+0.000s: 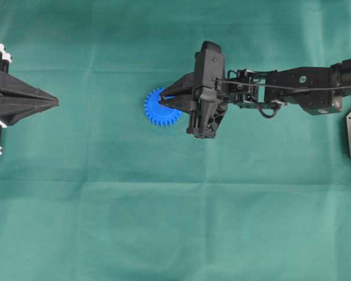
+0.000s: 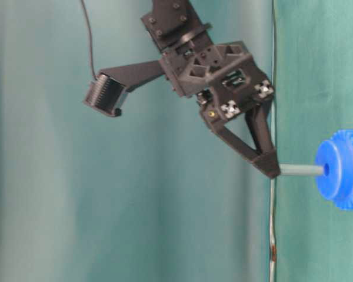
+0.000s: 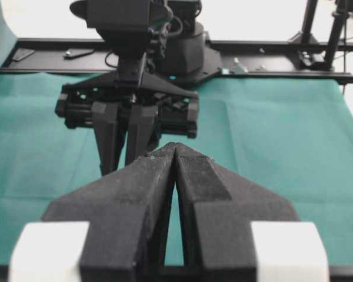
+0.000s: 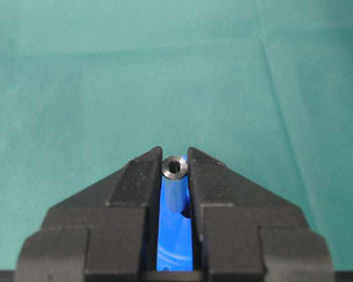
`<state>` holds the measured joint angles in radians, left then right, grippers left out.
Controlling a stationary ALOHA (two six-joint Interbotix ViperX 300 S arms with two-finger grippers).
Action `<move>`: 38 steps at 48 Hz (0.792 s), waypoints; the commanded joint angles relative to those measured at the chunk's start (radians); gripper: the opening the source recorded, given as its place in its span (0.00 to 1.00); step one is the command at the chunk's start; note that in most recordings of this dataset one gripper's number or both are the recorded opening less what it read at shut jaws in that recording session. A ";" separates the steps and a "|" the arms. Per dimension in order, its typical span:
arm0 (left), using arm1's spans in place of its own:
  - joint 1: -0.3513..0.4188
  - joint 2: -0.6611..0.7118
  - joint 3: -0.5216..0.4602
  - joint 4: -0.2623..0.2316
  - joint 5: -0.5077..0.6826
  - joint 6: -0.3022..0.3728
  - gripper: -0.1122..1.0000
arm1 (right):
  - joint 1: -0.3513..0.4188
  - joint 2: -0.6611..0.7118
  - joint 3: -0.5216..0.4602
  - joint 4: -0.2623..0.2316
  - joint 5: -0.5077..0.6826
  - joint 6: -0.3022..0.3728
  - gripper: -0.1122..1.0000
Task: Insert the shaft placed at a random location into the center hole of the medium gear at another random location.
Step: 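Adjust the right gripper to align the shaft above the hole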
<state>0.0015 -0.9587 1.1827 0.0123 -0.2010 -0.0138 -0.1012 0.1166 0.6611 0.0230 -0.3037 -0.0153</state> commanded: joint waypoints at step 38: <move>0.000 0.008 -0.026 0.002 -0.005 0.002 0.10 | 0.002 -0.058 -0.031 0.012 -0.011 -0.012 0.22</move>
<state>0.0015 -0.9587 1.1827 0.0123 -0.2010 -0.0138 -0.1012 0.1150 0.6565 0.0353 -0.3145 -0.0153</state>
